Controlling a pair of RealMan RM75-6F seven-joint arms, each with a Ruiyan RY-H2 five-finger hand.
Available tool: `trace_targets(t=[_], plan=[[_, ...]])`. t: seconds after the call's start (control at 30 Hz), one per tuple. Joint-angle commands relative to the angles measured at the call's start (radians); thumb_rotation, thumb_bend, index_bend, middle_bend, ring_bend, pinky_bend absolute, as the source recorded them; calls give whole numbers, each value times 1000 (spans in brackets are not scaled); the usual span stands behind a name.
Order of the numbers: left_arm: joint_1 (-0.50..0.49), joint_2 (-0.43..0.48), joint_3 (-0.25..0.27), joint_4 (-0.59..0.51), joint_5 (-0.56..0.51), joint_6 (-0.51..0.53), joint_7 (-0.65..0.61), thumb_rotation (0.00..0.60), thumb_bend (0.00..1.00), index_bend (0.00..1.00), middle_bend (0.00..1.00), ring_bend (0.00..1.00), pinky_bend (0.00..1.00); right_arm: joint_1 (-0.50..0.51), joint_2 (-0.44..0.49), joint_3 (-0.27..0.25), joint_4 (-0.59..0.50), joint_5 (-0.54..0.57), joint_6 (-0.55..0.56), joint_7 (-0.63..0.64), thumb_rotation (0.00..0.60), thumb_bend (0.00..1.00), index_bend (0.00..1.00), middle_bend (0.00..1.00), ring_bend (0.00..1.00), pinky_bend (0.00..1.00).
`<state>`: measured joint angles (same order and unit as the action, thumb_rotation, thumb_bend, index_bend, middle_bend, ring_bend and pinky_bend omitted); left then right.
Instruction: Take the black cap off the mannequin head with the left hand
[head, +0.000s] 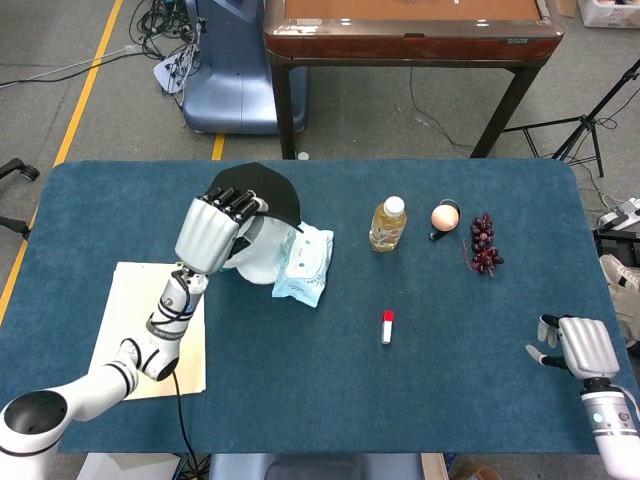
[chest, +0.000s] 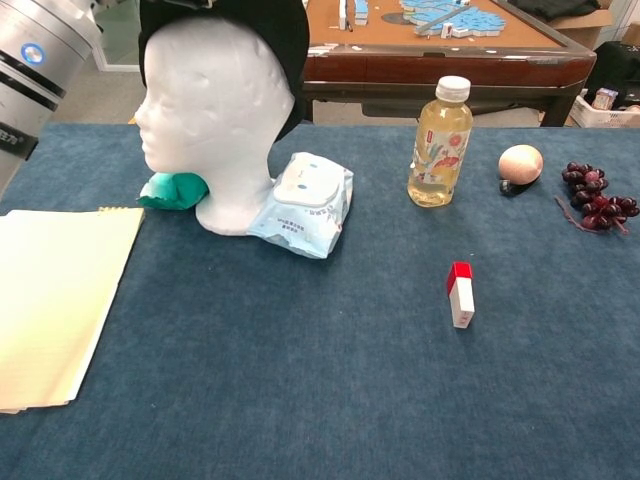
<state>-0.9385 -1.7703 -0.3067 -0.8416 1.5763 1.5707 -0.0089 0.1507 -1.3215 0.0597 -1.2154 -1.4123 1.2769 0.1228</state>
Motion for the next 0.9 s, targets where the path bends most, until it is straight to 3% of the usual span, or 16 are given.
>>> trace_targets(t=[0.03,0.9], plan=[[-3,-1,-3,4,-7,-4,0,600,585,556,632,555,707,0,0,0,0,0,0,0,600,184,649,716,579,606],[-27,25,-30,-28,-53,-33,24,600,585,556,632,555,707,3,-2,-3,1,-2,-3,-1,600,183,649,716,579,606]])
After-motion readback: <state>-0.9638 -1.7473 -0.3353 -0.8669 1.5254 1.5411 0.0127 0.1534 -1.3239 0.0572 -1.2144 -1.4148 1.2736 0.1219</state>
